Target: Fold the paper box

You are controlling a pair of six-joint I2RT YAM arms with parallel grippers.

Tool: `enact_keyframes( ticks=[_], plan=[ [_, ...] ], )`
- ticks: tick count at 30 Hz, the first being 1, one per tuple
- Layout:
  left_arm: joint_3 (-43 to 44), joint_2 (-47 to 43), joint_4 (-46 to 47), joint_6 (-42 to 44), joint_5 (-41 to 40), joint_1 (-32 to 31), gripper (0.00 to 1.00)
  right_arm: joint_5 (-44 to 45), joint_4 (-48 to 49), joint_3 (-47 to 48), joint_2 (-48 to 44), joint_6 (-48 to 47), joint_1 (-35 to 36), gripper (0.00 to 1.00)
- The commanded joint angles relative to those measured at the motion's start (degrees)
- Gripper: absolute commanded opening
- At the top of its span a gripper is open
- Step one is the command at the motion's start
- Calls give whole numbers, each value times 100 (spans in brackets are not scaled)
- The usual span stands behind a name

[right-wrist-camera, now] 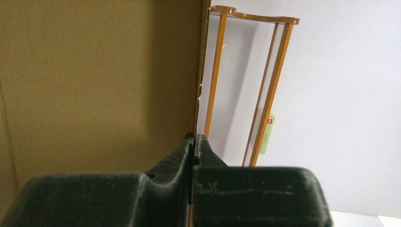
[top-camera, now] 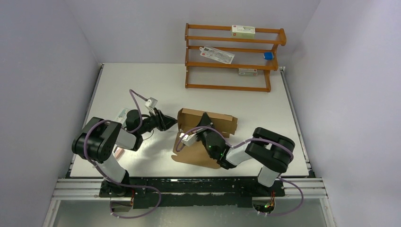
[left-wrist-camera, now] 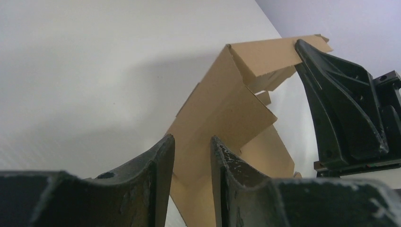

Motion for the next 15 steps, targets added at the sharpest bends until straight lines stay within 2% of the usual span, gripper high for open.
enact_keyframes(
  ticks=[1,11,15],
  plan=[
    [-95,-18,522,-18,25,-183,39,-90,806,-106,266,-364,95,0],
    [41,201,683,367,-222,-396,40,-134,935,-218,369,-474,239,0],
    [79,243,723,553,-416,-488,41,-150,713,-178,292,-425,283,0]
  ],
)
